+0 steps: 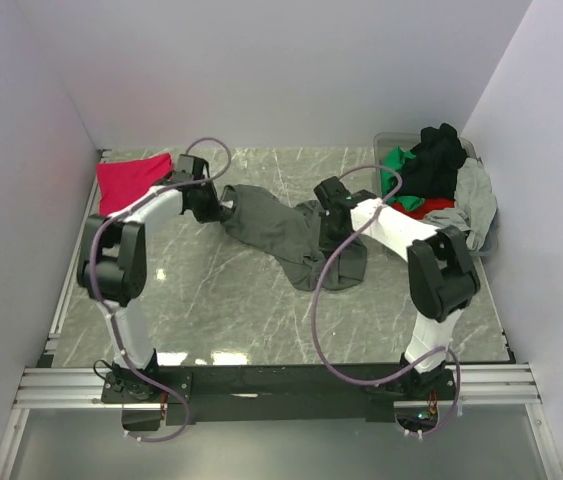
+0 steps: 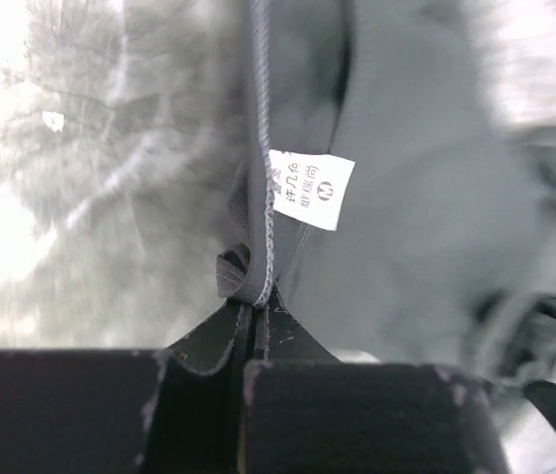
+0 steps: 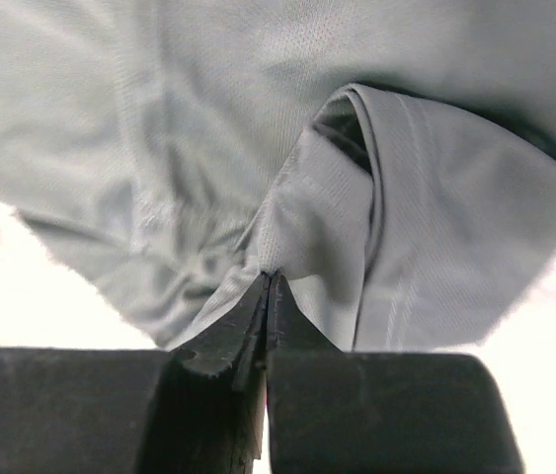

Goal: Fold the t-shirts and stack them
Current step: Flatten the tshirt out

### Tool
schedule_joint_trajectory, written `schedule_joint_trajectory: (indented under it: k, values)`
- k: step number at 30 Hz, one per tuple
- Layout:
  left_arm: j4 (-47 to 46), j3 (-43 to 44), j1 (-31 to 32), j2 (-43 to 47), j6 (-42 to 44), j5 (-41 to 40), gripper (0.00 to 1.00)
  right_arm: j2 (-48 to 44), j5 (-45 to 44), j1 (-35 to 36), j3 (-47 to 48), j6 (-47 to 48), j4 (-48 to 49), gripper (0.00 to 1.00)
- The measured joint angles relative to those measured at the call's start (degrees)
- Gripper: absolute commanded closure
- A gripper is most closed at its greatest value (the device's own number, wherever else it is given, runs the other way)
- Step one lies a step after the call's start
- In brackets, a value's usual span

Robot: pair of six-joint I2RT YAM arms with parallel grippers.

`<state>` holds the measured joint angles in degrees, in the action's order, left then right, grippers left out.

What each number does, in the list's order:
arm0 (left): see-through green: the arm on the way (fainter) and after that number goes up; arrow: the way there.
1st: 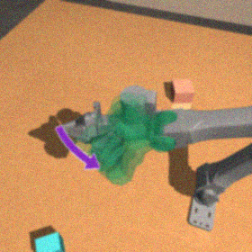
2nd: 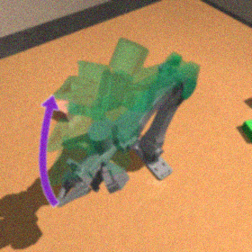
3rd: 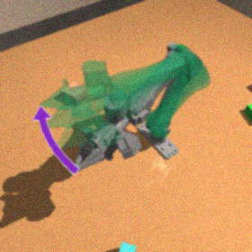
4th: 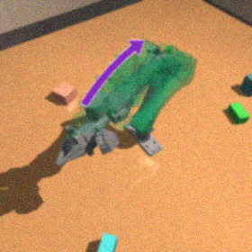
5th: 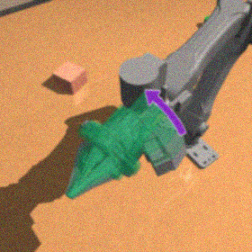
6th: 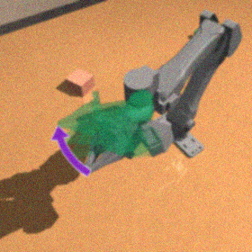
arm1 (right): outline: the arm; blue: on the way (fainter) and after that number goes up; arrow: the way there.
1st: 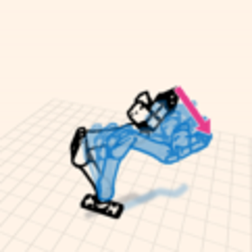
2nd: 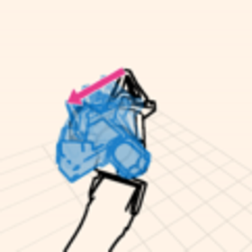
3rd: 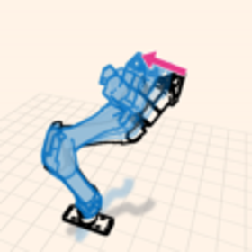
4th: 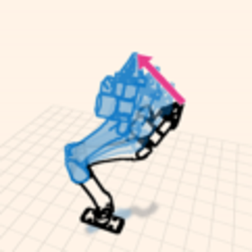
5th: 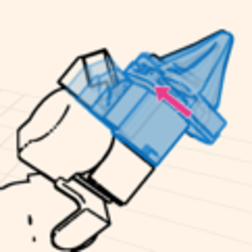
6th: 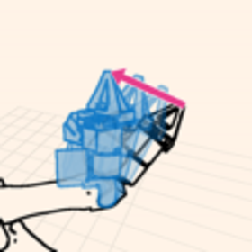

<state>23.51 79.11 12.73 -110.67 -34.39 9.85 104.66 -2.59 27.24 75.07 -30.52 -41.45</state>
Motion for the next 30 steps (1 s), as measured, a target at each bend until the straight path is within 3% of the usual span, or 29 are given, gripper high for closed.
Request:
schedule_joint_trajectory:
  k: [8, 16, 30]
  values:
    - [-0.35, -2.08, 0.0, 18.64, -4.81, 0.0, 1.0, -14.21, -1.68, -1.01, 1.92, 2.08, -2.03, 1.0]
    - [5.68, -2.43, 0.0, 26.93, -6.84, -0.87, 1.0, -21.05, -4.04, -1.25, 1.97, 2.08, -6.69, 1.0]
    - [23.1, 12.52, -0.35, 43.34, -9.07, -10.71, 1.0, -44.33, -9.11, -1.27, 13.6, 3.34, -11.56, 1.0]
